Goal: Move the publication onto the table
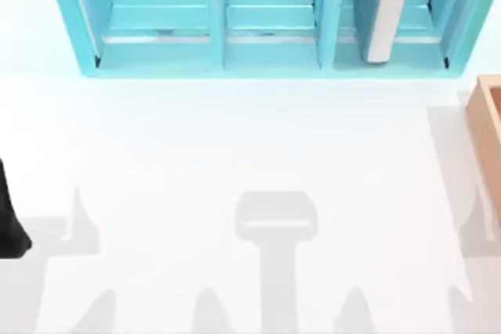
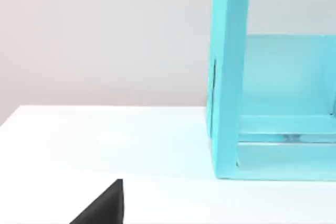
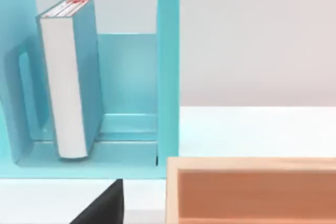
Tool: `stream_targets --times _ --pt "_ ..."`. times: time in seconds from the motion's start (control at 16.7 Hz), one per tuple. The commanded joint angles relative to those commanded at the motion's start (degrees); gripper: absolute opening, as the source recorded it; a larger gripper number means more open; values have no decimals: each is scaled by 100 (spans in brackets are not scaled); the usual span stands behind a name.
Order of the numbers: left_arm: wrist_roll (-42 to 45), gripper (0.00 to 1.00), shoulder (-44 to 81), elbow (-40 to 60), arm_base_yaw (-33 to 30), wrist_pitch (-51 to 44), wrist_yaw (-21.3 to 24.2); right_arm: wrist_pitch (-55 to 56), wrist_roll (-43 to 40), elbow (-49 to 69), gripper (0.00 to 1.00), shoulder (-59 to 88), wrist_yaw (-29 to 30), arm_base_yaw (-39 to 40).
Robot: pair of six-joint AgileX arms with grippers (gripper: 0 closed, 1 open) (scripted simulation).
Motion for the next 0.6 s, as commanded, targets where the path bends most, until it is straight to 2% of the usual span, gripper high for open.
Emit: stream_targets --times 0.3,0.6 --pt "0 100 0 0 0 0 0 355 24 269 100 350 75 83" --pt "0 100 0 0 0 0 0 1850 96 1175 100 2147 402 384"
